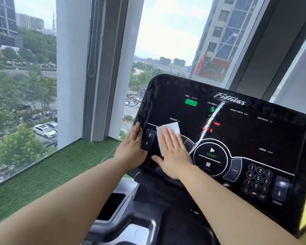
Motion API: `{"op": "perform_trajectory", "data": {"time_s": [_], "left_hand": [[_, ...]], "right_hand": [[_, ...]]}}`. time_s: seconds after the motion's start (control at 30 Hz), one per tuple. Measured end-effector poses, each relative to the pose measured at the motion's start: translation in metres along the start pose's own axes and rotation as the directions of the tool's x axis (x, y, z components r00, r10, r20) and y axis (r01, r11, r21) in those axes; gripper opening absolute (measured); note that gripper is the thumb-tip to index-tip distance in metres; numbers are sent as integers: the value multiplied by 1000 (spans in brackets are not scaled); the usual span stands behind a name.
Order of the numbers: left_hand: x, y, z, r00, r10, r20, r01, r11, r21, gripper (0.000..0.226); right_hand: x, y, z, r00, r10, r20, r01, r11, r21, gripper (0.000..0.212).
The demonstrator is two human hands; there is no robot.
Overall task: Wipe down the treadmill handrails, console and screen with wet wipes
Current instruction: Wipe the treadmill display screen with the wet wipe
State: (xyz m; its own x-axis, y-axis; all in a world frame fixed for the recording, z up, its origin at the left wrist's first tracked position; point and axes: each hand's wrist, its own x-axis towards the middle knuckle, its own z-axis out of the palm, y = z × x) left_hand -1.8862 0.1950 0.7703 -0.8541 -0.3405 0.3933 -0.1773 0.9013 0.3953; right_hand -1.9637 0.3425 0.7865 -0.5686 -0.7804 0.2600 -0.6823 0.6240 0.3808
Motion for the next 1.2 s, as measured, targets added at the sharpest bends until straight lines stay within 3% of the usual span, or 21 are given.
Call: {"op": "perform_trajectory", "data": {"time_s": [0.1,0.2,0.27,0.33,0.43,0.5,0.57,0.63,0.7,0.77,0.87,0.97,1.07,1.2], "left_hand": [[0,0,-1,1000,-3,19,3,1000,0,76],[0,-2,-4,999,0,39,1,1000,-2,76],[1,-3,-6,999,7,49,-8,1000,5,76],[1,-2,-6,998,14,54,-15,1000,12,76],[1,-2,-3,999,11,48,-11,1000,4,77],[2,-1,0,999,0,40,1,1000,-5,78],[2,1,0,999,-10,35,11,1000,-9,78],[2,2,1,999,-11,34,12,1000,-9,78],[3,2,0,1000,-12,26,12,1000,-10,76],[3,2,-1,999,-17,31,17,1000,-9,75],[3,2,-3,999,-19,47,19,1000,3,75],[3,3,-2,998,-26,51,26,1000,12,75],[4,3,1,998,-34,58,34,999,4,76],[3,4,-1,998,-28,56,29,1000,-4,76]], "right_hand": [[-15,-13,15,975,-209,70,215,973,-87,77],[-20,10,8,941,-310,138,323,943,-84,80],[-16,31,-2,957,-268,108,279,955,-97,91],[-8,47,-11,991,-125,40,128,987,-93,99],[-4,42,-17,995,103,2,-103,994,-26,75],[-6,24,-13,987,158,28,-159,986,43,73],[-14,5,3,996,77,35,-79,994,71,74],[-27,-1,16,993,-94,77,93,996,17,82],[-36,9,16,954,-256,158,263,964,-26,87],[-40,27,8,916,-333,225,341,940,4,86],[-31,53,-4,942,-271,199,283,959,-32,89],[-21,54,-11,996,-54,72,56,998,-30,90],[-22,29,-6,991,113,72,-116,992,45,79],[-38,7,18,991,-62,120,55,996,64,90]]}}
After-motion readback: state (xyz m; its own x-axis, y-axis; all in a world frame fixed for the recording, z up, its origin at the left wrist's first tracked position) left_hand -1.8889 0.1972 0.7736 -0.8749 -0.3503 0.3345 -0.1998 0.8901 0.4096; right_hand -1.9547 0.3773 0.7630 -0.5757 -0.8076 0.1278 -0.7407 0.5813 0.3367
